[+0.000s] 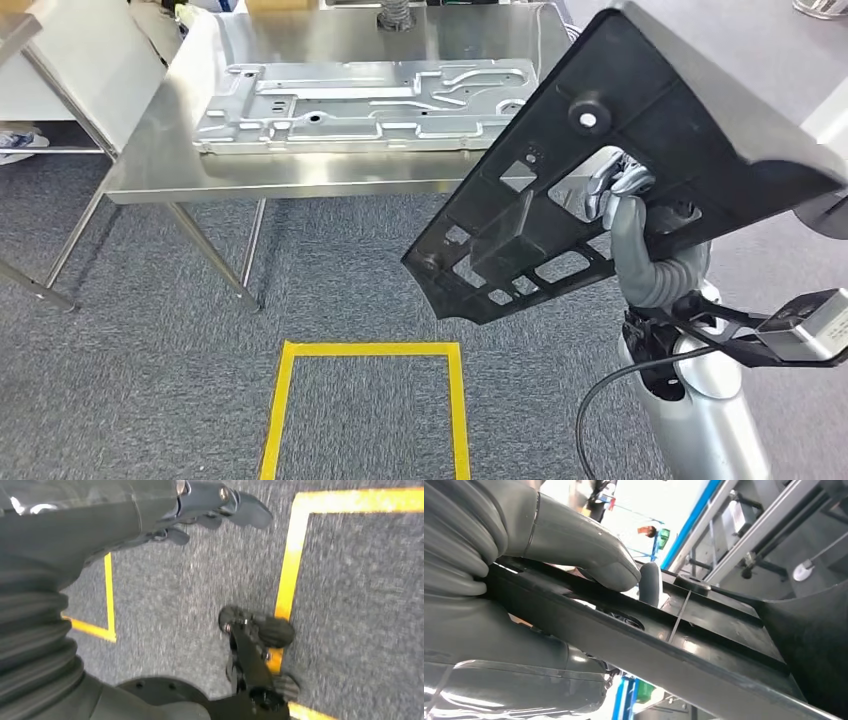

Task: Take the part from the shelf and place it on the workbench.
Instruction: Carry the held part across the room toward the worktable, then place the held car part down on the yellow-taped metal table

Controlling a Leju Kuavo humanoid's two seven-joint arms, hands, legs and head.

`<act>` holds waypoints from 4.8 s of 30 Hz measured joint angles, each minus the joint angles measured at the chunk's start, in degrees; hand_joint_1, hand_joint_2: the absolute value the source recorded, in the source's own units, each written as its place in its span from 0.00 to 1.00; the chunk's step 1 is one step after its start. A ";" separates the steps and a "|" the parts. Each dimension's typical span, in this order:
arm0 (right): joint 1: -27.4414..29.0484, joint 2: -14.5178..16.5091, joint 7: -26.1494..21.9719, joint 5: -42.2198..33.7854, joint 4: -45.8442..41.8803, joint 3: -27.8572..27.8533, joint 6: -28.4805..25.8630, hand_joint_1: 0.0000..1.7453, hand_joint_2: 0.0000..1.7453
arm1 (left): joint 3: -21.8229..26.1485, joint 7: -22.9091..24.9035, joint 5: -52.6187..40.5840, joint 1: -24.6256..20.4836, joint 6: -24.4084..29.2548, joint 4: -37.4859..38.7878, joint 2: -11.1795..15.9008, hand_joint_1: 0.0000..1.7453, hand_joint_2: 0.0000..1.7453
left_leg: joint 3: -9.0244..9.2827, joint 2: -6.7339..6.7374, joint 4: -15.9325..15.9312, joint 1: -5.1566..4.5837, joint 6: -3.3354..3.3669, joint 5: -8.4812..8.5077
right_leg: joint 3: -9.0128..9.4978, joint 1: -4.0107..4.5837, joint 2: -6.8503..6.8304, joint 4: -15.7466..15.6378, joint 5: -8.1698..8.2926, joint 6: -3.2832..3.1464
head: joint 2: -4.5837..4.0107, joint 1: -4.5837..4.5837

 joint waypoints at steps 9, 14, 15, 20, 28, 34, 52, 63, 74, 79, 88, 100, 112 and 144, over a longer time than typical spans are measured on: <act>0.61 -0.01 -0.58 -0.08 0.02 0.07 -0.49 1.00 1.00 | 0.02 -0.01 0.02 0.29 0.19 0.02 0.07 0.00 1.00 | -10.77 0.30 15.93 0.28 -1.07 -2.26 | 4.26 0.28 0.01 -0.79 -3.12 -1.82 | -0.01 -0.61; 0.48 -0.01 -0.77 -0.07 0.09 0.14 -0.47 1.00 1.00 | 0.10 -0.06 0.03 0.28 0.24 0.02 0.31 0.00 1.00 | -6.04 0.37 1.99 -0.81 1.40 5.30 | 6.83 0.43 0.08 -1.20 -5.09 -0.94 | -0.01 -0.26; 0.45 -0.01 -0.77 -0.06 0.09 0.15 -0.47 1.00 1.00 | 0.11 -0.08 0.03 0.26 0.25 0.03 0.29 0.00 1.00 | -5.63 0.38 1.17 -0.94 1.67 5.04 | 6.91 0.40 0.11 -1.16 -4.86 -0.53 | -0.01 -0.25; -0.05 0.04 -0.78 0.04 -0.04 0.25 -0.46 1.00 1.00 | 0.12 -0.08 0.04 0.21 0.37 0.02 0.33 0.00 1.00 | -1.77 0.19 -1.71 -0.35 2.67 4.08 | 2.24 0.11 0.04 8.02 -6.30 0.64 | 0.00 -0.06; -0.21 0.10 -0.80 0.51 -0.02 0.36 -0.54 1.00 1.00 | 0.15 0.05 0.03 0.23 0.62 0.04 0.09 0.00 1.00 | 2.48 -0.12 -1.13 -0.07 1.20 -0.37 | -1.76 -0.66 -0.22 0.57 1.52 1.55 | 0.00 0.10; -2.29 0.22 -0.05 1.79 -1.06 0.40 -0.62 1.00 1.00 | 0.21 0.02 0.10 -0.04 0.73 0.04 0.17 0.00 1.00 | 0.98 0.20 3.62 0.05 -0.71 -2.04 | -0.02 -0.52 -0.02 -0.89 0.72 -1.39 | 0.00 -0.09; -11.50 0.38 5.81 -4.55 -0.96 1.02 4.42 1.00 1.00 | 0.26 -0.11 0.22 -0.02 0.59 0.04 0.02 0.00 1.00 | -4.10 0.25 -0.31 -0.16 2.36 4.79 | -1.87 0.08 0.11 12.06 -9.55 0.75 | 0.00 -0.13; -11.44 0.33 9.40 -20.14 2.82 4.63 13.19 1.00 1.00 | 0.31 -0.13 0.10 -0.21 0.89 0.10 -0.34 0.00 1.00 | -1.09 -0.13 0.65 -0.34 0.32 0.41 | -0.31 0.38 0.18 -0.73 0.73 -1.14 | -0.01 -0.52; -9.44 2.63 10.80 -24.23 5.17 9.19 13.80 1.00 1.00 | 0.47 0.29 0.21 -0.16 0.92 0.10 -0.34 0.00 1.00 | -6.66 0.29 2.83 0.48 -0.93 6.00 | 4.70 0.09 0.11 -1.34 -3.12 -0.84 | -0.01 -0.98; -7.56 3.47 10.27 -24.63 4.53 10.75 14.65 1.00 1.00 | 0.69 0.34 0.49 0.00 1.03 0.11 -0.54 0.00 1.00 | -5.07 0.18 0.53 0.32 0.84 4.81 | 4.42 0.04 0.02 -0.10 -4.58 0.76 | -0.01 -0.94; -7.01 5.77 10.93 -27.68 3.93 14.10 11.90 1.00 1.00 | 1.16 0.59 0.70 -0.44 1.58 0.11 -1.10 0.00 1.00 | -1.48 0.02 0.47 -0.41 1.75 1.94 | -2.57 0.35 -0.07 4.98 -0.16 -0.23 | -0.01 -0.96; -9.20 6.01 7.63 -32.94 7.02 18.15 7.43 1.00 1.00 | 1.73 0.58 1.32 -0.59 2.70 0.13 -1.66 0.00 1.00 | -10.63 0.26 16.73 0.58 -1.57 -3.98 | 1.97 0.13 0.02 -1.53 -0.37 -1.89 | -0.01 -1.70; -11.30 7.10 7.57 -25.17 0.26 15.18 3.47 1.00 1.00 | 1.62 -0.24 0.17 -0.78 1.45 0.11 -1.34 0.00 1.00 | -3.44 0.25 0.14 0.53 1.43 3.96 | -0.47 -0.05 0.10 7.82 -6.79 1.08 | -0.01 -1.50; -9.21 10.63 3.81 -12.60 -1.92 8.61 1.09 1.00 1.00 | 1.36 -0.93 -0.53 -0.69 1.41 0.11 0.62 0.00 1.00 | -3.96 0.31 0.27 0.55 1.30 4.37 | -3.45 0.12 0.10 13.10 -8.77 0.90 | -0.01 -1.86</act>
